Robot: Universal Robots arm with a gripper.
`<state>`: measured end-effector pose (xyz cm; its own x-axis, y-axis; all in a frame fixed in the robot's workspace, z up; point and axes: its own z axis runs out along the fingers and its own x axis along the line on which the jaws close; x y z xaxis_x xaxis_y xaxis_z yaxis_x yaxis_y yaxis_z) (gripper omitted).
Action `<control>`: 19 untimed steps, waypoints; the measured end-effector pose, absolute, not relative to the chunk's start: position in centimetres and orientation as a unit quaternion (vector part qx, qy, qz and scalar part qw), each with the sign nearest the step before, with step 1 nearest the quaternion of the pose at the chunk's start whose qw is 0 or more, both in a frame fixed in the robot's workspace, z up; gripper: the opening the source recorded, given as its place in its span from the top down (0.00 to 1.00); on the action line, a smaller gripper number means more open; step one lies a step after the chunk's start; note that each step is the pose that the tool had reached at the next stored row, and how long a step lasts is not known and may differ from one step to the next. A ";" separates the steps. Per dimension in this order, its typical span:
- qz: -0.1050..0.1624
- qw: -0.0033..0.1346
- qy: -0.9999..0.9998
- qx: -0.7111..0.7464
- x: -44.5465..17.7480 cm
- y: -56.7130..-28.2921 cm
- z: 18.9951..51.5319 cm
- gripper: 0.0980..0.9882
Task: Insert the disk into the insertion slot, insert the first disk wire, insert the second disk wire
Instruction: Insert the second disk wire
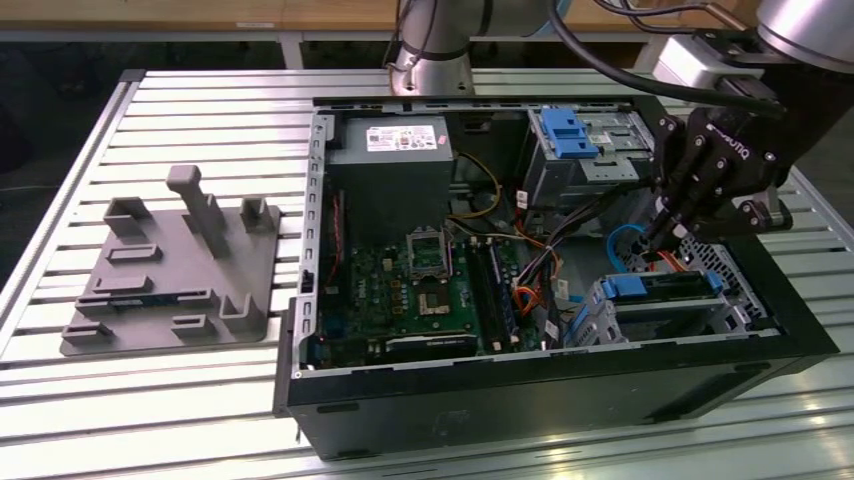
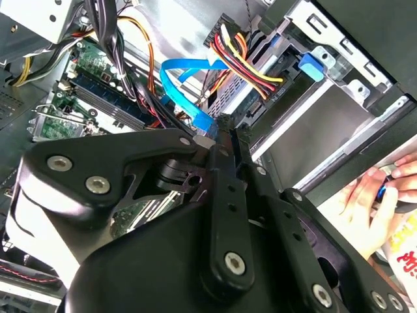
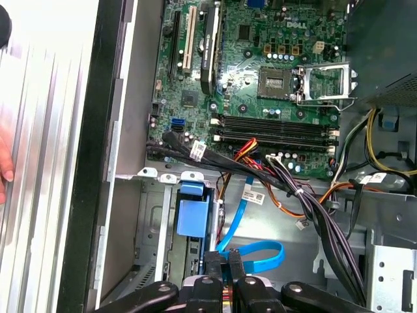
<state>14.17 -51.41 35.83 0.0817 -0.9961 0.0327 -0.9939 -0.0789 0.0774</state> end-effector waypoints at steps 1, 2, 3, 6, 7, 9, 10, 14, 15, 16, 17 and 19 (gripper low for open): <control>-0.014 0.040 -0.677 0.734 14.2 -51.4 35.8 0.93; -0.014 0.040 -0.677 0.735 14.3 -51.4 35.8 0.93; -0.014 0.040 -0.677 0.734 14.4 -51.4 35.8 0.93; -0.013 0.039 -0.677 0.734 14.4 -51.4 35.8 0.93; -0.009 0.035 -0.678 0.734 14.3 -51.4 35.8 0.93; -0.002 0.028 -0.679 0.734 14.3 -51.4 35.7 0.93; 0.001 0.026 -0.680 0.732 14.3 -51.4 35.7 0.93; 0.001 0.025 -0.704 0.710 14.3 -51.4 35.6 0.93; 0.001 0.025 -0.710 0.704 14.3 -51.4 35.6 0.93; 0.001 0.025 -0.716 0.697 14.3 -51.4 35.5 0.93; 0.001 0.025 -0.722 0.692 14.3 -51.4 35.5 0.93; 0.000 0.025 -0.727 0.686 14.3 -51.5 35.4 0.93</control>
<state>14.30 -51.47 35.43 -0.0580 -0.9976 0.0370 -0.9977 0.0592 0.0336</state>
